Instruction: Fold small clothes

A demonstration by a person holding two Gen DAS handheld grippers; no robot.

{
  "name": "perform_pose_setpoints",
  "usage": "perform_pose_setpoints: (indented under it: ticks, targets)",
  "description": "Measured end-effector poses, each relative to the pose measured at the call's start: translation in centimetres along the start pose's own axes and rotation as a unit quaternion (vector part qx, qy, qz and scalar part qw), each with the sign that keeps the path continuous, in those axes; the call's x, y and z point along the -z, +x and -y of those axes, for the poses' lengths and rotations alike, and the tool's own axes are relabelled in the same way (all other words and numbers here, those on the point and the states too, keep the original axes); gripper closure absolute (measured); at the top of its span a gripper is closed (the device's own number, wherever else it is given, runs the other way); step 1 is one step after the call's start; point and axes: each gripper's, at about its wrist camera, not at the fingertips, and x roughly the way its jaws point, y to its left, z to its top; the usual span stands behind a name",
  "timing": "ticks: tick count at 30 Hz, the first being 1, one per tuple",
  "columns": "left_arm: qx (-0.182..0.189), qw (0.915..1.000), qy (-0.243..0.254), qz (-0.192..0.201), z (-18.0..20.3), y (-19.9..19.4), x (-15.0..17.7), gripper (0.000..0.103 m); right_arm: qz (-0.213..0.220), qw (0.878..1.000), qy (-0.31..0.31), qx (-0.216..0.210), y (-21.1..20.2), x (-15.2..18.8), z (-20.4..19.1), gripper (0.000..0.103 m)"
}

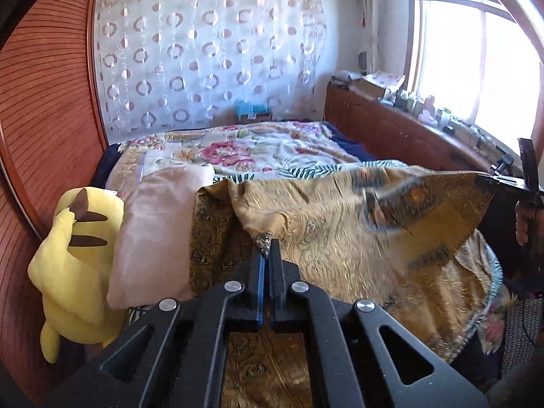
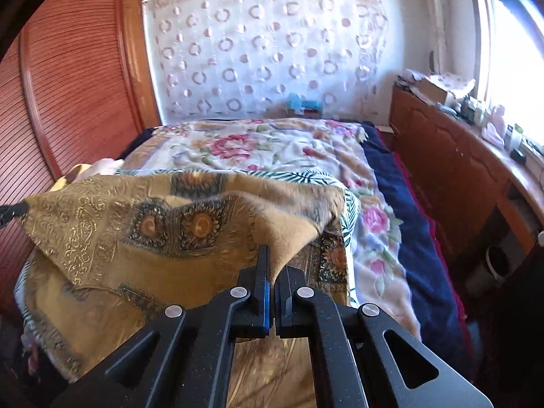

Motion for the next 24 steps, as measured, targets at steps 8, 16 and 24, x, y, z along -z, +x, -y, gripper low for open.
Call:
perform_pose_setpoints:
  ticks: [8,16,24]
  targets:
    - [-0.008,0.9987,-0.048,-0.013,-2.4,-2.2,5.1,0.101,-0.013,1.000,0.007,-0.028,-4.2,4.4,2.0,0.102]
    - [-0.028,0.9931,-0.077,-0.084,-2.7,0.9,11.0,0.100,-0.081,0.996,0.042,-0.020,-0.5,10.8,4.5,0.102]
    - [-0.037,0.9934,-0.067,-0.086,-2.3,0.5,11.0,0.100,-0.073,0.997,0.014,0.021,0.5,10.7,1.7,0.102]
